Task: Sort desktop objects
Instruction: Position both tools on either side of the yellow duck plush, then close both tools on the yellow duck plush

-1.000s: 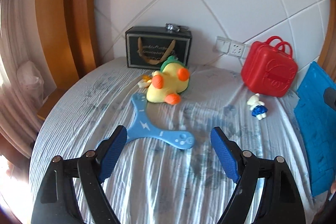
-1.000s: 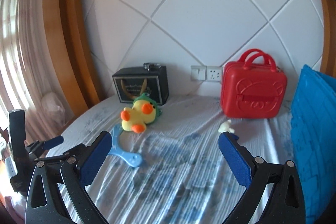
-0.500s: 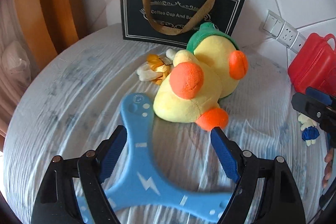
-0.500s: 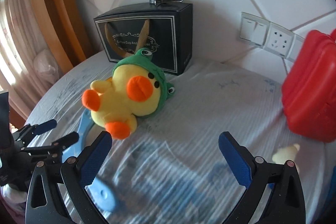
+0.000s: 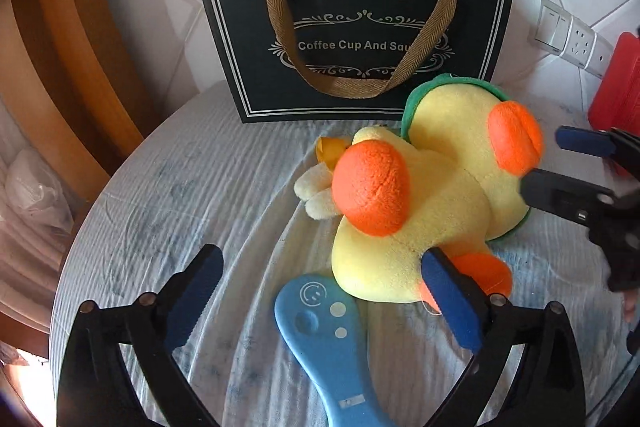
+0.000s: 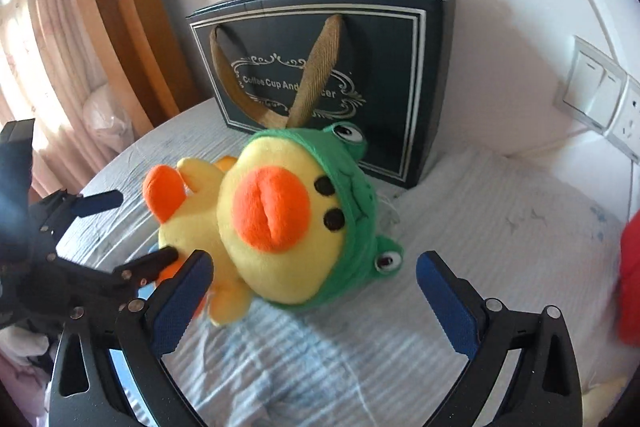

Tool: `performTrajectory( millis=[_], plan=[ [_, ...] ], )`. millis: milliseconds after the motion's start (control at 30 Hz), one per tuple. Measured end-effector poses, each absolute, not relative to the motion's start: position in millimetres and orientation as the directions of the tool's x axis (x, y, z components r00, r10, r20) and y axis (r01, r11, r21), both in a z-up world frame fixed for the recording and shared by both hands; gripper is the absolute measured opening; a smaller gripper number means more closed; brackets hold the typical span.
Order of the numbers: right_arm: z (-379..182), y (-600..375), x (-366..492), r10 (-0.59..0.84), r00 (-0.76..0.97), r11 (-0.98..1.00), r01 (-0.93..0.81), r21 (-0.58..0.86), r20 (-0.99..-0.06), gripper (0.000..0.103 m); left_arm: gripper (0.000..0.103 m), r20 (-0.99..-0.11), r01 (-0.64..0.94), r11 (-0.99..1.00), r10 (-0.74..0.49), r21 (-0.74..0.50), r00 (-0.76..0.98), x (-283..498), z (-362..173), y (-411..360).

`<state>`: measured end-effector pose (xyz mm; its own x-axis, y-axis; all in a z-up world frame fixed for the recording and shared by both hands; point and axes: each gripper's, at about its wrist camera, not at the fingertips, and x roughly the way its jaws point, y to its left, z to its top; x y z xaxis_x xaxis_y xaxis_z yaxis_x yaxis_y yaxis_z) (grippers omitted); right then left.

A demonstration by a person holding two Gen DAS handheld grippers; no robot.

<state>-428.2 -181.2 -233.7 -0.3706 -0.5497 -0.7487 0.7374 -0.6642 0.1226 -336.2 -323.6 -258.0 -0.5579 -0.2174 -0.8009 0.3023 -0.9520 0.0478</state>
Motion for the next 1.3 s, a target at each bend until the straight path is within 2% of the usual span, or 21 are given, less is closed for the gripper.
performTrajectory(
  millis=[100, 133, 233, 400, 500, 633, 700, 800, 833, 867, 900, 1000, 1100, 1300],
  plan=[
    [-252, -201, -447, -0.499, -0.327, -0.676, 0.726, 0.124, -0.802, 0.103, 0.101, -0.803, 0.301, -0.947, -0.090, -0.114, -0.589, -331, -249, -322],
    [-256, -200, -451, -0.528, -0.293, -0.669, 0.722, 0.177, -0.797, 0.103, 0.101, -0.802, 0.299, -0.943, -0.064, -0.146, -0.593, -331, -249, -318],
    [-260, -191, -459, -0.560, -0.239, -0.666, 0.700, 0.259, -0.793, 0.103, 0.102, -0.822, 0.300, -0.951, -0.113, -0.073, -0.559, -340, -260, -298],
    [-257, -189, -452, -0.537, -0.206, -0.624, 0.750, 0.221, -0.818, 0.103, 0.103, -0.855, 0.290, -0.957, -0.153, 0.003, -0.495, -362, -293, -291],
    [-260, -192, -451, -0.521, -0.196, -0.606, 0.771, 0.198, -0.831, 0.103, 0.103, -0.865, 0.271, -0.962, -0.101, -0.042, -0.492, -367, -301, -301],
    [-271, -199, -459, -0.549, -0.175, -0.592, 0.772, 0.232, -0.817, 0.103, 0.103, -0.851, 0.230, -0.973, -0.129, 0.010, -0.508, -373, -300, -295],
    [-275, -201, -462, -0.569, -0.181, -0.595, 0.764, 0.249, -0.802, 0.103, 0.102, -0.853, 0.227, -0.974, -0.094, -0.030, -0.514, -377, -301, -297],
    [-275, -202, -458, -0.551, -0.183, -0.603, 0.761, 0.237, -0.814, 0.102, 0.093, -0.849, 0.230, -0.972, -0.084, -0.045, -0.522, -378, -301, -294],
    [-274, -203, -454, -0.543, -0.187, -0.603, 0.766, 0.225, -0.819, 0.099, 0.091, -0.846, 0.227, -0.973, -0.094, -0.033, -0.525, -376, -299, -292],
    [-270, -202, -449, -0.552, -0.196, -0.595, 0.773, 0.219, -0.810, 0.084, 0.086, -0.844, 0.227, -0.974, -0.099, -0.028, -0.527, -374, -297, -290],
    [-265, -200, -443, -0.556, -0.209, -0.595, 0.775, 0.211, -0.804, 0.076, 0.083, -0.844, 0.225, -0.974, -0.094, -0.032, -0.528, -371, -294, -290],
    [-257, -195, -429, -0.550, -0.243, -0.613, 0.767, 0.189, -0.799, 0.068, 0.080, -0.840, 0.219, -0.975, -0.098, -0.025, -0.533, -362, -285, -291],
    [-251, -184, -419, -0.570, -0.238, -0.621, 0.751, 0.223, -0.786, 0.063, 0.080, -0.826, 0.203, -0.979, -0.113, -0.001, -0.552, -349, -270, -285],
    [-207, -164, -386, -0.612, -0.313, -0.621, 0.759, 0.196, -0.727, 0.063, 0.080, -0.768, 0.185, -0.982, -0.140, 0.028, -0.626, -314, -219, -264]
  ],
)
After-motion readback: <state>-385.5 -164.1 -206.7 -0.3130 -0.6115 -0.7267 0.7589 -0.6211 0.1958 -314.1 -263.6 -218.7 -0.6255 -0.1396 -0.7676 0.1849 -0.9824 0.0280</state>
